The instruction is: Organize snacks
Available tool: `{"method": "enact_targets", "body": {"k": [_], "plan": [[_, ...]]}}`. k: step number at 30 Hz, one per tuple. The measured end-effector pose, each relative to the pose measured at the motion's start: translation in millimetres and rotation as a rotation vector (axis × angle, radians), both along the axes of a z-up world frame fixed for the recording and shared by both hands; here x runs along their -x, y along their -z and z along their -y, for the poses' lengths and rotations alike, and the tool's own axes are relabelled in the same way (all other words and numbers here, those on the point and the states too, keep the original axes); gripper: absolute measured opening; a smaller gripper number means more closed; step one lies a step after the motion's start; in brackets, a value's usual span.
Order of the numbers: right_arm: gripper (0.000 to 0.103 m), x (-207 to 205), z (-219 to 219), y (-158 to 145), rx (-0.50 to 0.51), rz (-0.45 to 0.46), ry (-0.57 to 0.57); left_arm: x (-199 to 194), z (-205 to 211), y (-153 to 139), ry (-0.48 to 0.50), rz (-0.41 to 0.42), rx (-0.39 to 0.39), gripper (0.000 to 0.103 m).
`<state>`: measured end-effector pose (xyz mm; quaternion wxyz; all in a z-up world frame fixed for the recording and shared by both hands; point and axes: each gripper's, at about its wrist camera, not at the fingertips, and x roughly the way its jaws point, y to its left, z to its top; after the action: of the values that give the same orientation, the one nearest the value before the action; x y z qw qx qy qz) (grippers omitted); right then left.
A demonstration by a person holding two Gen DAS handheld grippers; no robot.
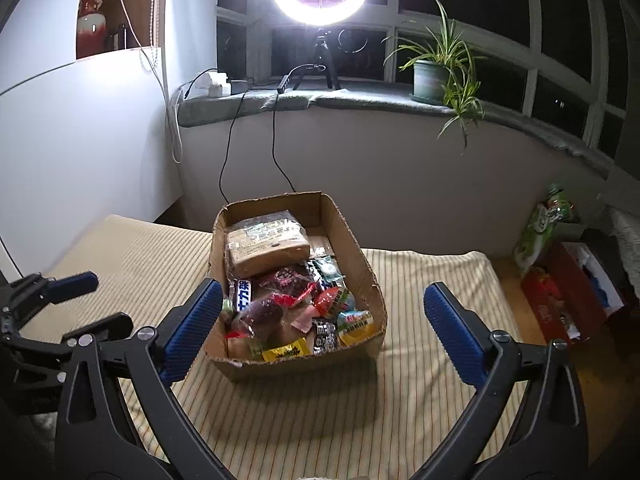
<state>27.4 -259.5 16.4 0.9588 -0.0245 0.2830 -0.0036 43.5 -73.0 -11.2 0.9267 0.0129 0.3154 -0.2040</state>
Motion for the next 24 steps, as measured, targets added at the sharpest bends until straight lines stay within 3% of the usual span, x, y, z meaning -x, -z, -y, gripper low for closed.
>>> {"method": "enact_targets", "body": {"k": [5, 24], "plan": [[0.103, 13.3, -6.5, -1.3, -0.002, 0.016, 0.002, 11.0, -8.0, -2.6, -0.027, 0.018, -0.006, 0.078], [0.103, 20.1, -6.2, 2.1, -0.026, 0.004, -0.008, 21.2, -9.7, -10.6, -0.044, 0.048, -0.009, 0.078]]}}
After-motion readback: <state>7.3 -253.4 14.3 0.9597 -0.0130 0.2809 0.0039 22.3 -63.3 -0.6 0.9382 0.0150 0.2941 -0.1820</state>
